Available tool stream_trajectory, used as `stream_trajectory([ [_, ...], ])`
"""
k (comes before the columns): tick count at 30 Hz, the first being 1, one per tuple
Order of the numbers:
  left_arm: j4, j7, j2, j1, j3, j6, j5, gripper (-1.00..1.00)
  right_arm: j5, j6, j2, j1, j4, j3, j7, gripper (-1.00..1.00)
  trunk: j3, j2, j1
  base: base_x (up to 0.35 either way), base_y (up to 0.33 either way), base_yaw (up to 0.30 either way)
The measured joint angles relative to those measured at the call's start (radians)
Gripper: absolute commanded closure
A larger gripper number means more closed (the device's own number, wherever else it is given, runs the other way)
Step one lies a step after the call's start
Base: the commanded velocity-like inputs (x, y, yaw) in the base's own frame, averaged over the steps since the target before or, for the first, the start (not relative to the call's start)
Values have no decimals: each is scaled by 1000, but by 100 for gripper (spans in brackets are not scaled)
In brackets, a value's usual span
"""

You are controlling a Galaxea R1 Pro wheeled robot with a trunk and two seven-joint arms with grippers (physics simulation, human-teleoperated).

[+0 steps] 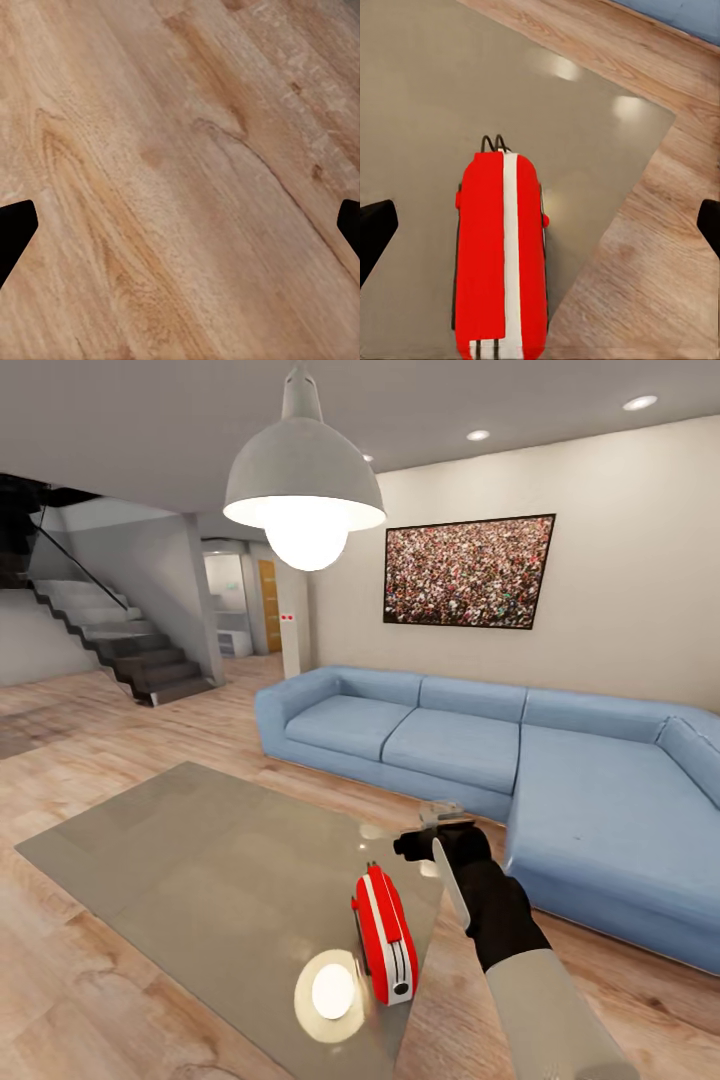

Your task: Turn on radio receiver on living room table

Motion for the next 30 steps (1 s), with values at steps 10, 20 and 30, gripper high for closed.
stream_trajectory([
  [10, 0, 1, 0, 0, 0, 0, 0, -100, 0, 36, 0, 0, 114, 0, 1, -100, 0, 0, 0, 0, 114, 0],
  [20, 1, 2, 0, 0, -1, 0, 0, -100, 3, 37, 0, 0, 130, 1, 0, -100, 0, 0, 0, 0, 88, 0],
  [30, 0, 2, 0, 0, -1, 0, 0, -100, 7, 36, 0, 0, 131, 2, -1, -100, 0, 0, 0, 0, 11, 0],
])
